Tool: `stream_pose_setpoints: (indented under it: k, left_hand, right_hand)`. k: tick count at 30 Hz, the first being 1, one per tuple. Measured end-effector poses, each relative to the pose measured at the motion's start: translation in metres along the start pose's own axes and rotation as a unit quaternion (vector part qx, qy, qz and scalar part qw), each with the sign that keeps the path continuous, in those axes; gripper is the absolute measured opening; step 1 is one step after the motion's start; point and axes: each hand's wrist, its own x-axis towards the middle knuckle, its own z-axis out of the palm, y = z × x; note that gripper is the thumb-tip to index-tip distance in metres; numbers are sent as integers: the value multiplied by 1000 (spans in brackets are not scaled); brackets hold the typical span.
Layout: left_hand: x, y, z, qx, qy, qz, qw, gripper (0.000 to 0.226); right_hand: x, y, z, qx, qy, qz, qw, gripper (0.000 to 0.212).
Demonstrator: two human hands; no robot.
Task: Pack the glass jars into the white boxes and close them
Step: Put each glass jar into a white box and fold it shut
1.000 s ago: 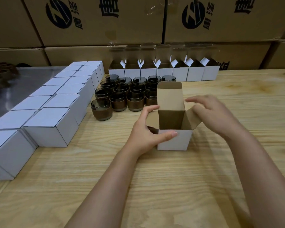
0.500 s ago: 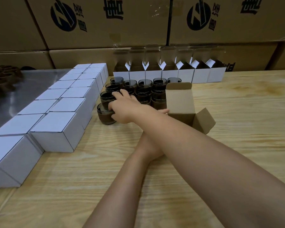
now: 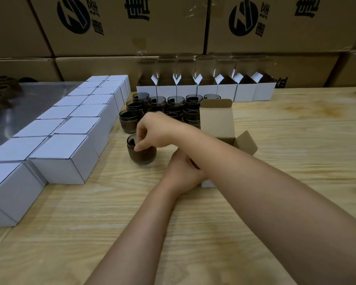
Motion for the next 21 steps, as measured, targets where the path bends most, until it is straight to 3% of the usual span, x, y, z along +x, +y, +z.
stream_pose_setpoints:
  k: [3, 5, 13, 21]
  left_hand:
    - [-1, -3, 1, -42, 19, 60, 997, 75]
    - [0, -5, 3, -49, 20, 85, 995, 73]
    - [9, -21, 5, -70, 30, 59, 995, 79]
    - [11, -22, 5, -35, 43, 88, 995, 83]
  right_hand:
    - [-19, 0, -27, 24, 20, 9, 999, 13]
    - [-33, -1, -51, 32, 30, 15, 999, 16]
    - [-91, 15, -118, 30, 19, 55, 998, 20]
    - [-130, 55, -107, 1, -7, 153, 988, 32]
